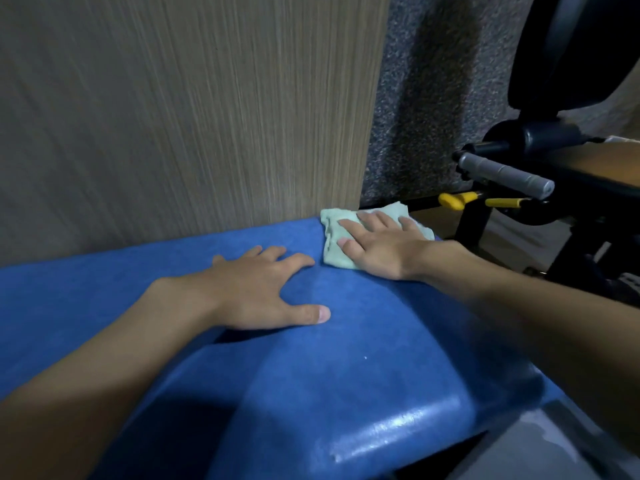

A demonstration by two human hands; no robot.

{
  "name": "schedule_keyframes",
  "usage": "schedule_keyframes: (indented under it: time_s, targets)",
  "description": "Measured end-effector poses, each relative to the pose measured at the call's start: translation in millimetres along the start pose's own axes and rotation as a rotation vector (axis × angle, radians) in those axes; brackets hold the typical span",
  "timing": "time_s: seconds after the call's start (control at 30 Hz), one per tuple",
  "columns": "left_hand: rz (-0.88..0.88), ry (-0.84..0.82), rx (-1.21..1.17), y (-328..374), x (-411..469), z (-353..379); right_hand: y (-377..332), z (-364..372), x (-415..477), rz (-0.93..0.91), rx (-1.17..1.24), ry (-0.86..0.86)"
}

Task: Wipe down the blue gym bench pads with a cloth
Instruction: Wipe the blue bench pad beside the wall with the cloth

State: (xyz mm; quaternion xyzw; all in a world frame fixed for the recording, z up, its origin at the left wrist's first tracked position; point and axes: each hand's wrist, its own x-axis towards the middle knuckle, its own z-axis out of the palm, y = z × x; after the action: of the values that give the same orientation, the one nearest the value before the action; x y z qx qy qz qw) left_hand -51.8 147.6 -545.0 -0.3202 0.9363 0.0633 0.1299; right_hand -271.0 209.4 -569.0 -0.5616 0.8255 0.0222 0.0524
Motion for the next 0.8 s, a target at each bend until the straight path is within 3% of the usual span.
schedule_keyframes:
  time_s: [0.23, 0.37, 0.43, 0.53, 0.6, 0.67, 0.8]
  targets:
    - [0.006, 0.037, -0.068, 2, -6, -1, -8, 16, -132, -0.133, -0.018, 0.01]
    - [-0.006, 0.082, -0.089, 9, -18, -1, -9, 15, -156, -0.171, 0.04, 0.019]
    - [0.014, 0.183, -0.08, 22, -28, -5, 1, 4, -161, -0.176, 0.2, 0.087]
    - [0.1, 0.44, -0.157, 74, -40, -12, 35, -1, -167, -0.096, 0.394, 0.321]
    - [0.162, 0.493, -0.19, 119, -35, -6, 58, 2, -170, -0.007, 0.51, 0.394]
    - [0.156, 0.482, -0.146, 154, -20, 7, 73, 7, -173, 0.045, 0.6, 0.381]
    - [0.047, 0.282, -0.041, 170, -9, 39, 83, 16, -179, 0.003, 0.599, 0.303]
